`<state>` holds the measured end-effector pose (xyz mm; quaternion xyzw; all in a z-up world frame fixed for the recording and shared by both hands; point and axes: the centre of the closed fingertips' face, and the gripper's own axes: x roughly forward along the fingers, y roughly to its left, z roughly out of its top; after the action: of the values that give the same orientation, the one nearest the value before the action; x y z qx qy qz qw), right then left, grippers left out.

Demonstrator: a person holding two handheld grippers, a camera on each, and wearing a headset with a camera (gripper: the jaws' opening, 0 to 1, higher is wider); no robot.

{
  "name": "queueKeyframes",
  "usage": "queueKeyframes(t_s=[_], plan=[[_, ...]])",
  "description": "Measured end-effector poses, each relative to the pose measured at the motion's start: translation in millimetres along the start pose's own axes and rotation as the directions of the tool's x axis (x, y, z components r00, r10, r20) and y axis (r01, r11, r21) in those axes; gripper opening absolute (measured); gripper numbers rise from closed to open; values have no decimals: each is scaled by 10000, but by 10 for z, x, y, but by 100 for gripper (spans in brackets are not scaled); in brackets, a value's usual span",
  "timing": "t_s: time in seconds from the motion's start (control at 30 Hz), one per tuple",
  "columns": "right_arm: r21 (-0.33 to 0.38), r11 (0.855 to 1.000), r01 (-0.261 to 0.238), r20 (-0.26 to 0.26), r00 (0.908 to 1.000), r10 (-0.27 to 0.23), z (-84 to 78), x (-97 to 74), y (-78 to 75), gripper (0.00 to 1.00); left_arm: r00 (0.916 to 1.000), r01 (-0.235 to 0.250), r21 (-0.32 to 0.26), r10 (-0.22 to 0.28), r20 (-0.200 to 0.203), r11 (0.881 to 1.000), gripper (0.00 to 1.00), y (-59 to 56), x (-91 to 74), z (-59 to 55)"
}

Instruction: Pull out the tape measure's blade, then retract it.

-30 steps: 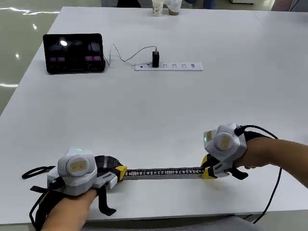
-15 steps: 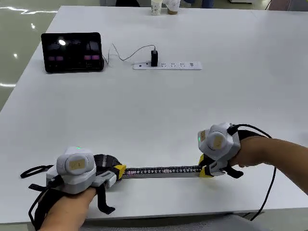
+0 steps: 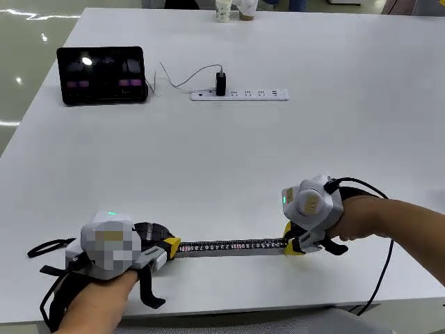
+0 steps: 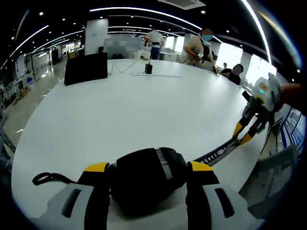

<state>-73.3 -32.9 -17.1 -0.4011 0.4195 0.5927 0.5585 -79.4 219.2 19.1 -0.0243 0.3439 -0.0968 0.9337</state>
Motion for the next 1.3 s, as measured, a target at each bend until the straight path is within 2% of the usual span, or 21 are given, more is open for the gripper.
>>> queueKeyframes(t_s=[1.3], plan=[[280, 9996, -15, -192, 9998, 20, 88, 31, 7, 11, 10000, 10, 10, -10, 13, 10000, 59, -29, 3, 0]])
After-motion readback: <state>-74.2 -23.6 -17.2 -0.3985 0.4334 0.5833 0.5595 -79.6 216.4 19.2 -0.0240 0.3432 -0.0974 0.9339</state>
